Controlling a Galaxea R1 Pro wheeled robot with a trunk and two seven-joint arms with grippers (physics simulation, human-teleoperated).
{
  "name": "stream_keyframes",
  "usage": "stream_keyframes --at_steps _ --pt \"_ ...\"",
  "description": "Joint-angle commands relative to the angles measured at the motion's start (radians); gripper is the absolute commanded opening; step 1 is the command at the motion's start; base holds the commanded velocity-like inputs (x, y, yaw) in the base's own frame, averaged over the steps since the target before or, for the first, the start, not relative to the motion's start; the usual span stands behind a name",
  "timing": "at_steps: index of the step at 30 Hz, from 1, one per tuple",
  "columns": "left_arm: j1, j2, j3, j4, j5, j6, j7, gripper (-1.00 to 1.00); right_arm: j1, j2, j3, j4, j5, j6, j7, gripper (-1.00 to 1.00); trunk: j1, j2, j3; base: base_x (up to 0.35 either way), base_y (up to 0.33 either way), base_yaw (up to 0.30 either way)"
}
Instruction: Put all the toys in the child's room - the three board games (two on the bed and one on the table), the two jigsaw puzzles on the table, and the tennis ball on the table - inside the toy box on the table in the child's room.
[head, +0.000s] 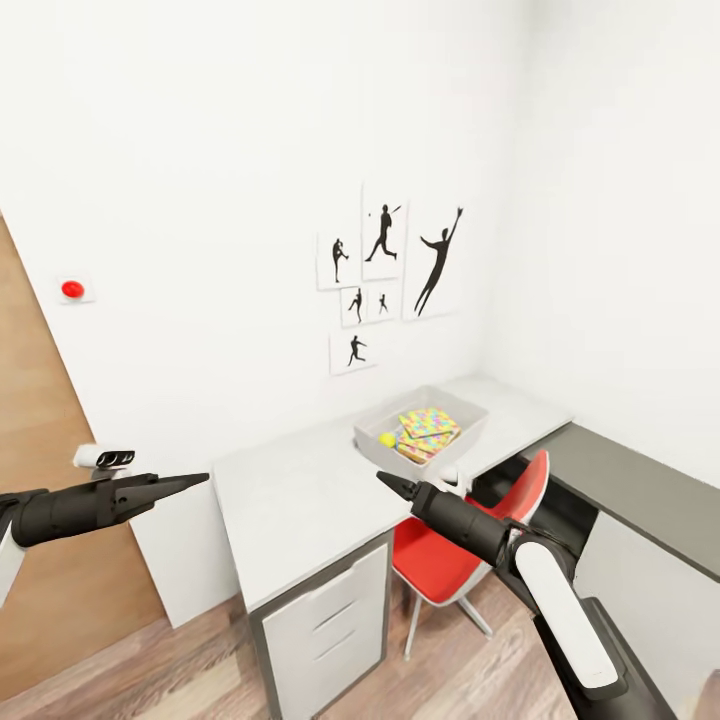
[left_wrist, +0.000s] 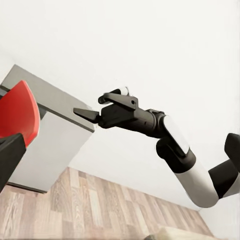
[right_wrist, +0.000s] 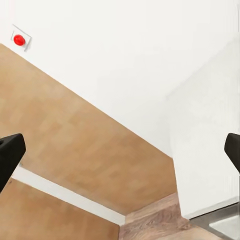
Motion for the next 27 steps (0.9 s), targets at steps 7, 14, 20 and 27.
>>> stream_keyframes --at_steps 7,14,20,27 --pt "0.0 0.001 0.0 0.0 -0.001 0.011 -0.004 1.0 -0.001 0.0 0.001 0.0 0.004 0.003 0.004 1.0 0.0 -0.001 0.005 -0.224 0.133 -0.275" --pt "0.0 0.001 0.005 0.0 0.0 0.011 -0.004 1.0 -0.001 0.0 0.003 0.0 0.004 0.003 0.004 1.0 0.0 -0.001 0.011 -0.077 0.037 -0.266" --pt "0.0 0.001 0.006 0.0 0.0 0.011 -0.004 1.0 0.0 0.0 0.003 0.0 0.004 0.003 0.004 1.0 0.0 -0.001 0.017 -0.008 0.004 -0.258" --pt "0.0 0.001 0.008 0.0 -0.001 0.01 -0.004 1.0 0.001 0.0 0.004 0.0 0.004 0.003 0.004 1.0 0.0 -0.001 0.024 -0.001 0.0 -0.254"
